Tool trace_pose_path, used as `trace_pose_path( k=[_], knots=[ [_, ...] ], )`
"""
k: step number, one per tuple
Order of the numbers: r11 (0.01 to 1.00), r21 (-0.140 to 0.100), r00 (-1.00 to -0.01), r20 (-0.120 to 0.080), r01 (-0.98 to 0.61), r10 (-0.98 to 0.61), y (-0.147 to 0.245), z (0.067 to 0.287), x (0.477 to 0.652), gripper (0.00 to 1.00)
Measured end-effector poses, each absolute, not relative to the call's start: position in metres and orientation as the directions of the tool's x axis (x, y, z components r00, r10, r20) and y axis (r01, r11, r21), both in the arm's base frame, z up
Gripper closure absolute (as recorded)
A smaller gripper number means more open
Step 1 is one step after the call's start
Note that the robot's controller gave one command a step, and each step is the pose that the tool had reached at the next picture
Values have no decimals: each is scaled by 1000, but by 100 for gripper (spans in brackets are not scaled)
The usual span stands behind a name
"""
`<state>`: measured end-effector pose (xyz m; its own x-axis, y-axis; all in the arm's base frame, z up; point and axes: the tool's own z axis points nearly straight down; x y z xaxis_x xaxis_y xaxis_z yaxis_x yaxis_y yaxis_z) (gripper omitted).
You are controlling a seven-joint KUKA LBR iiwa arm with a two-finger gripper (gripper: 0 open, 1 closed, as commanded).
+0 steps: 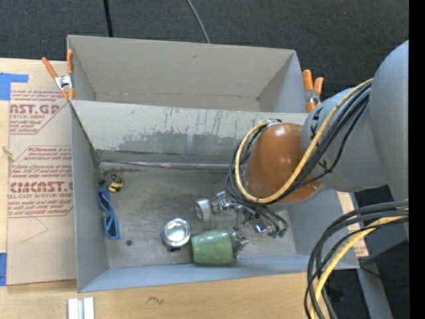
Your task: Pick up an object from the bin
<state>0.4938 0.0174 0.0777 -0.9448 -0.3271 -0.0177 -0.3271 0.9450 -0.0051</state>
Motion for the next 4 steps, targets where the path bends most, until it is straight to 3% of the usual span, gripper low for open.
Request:
trace_pose_path(
  k=[1,2,3,4],
  knots=[
    [920,-4,-920,-19,-393,-393,80,84,486,0],
    [848,0,-848,-7,-531,-531,147,77,493,0],
    [856,-1,-856,-7,-517,-517,182,79,486,0],
    [857,-3,-857,-11,-516,-516,182,81,488,100]
  ],
)
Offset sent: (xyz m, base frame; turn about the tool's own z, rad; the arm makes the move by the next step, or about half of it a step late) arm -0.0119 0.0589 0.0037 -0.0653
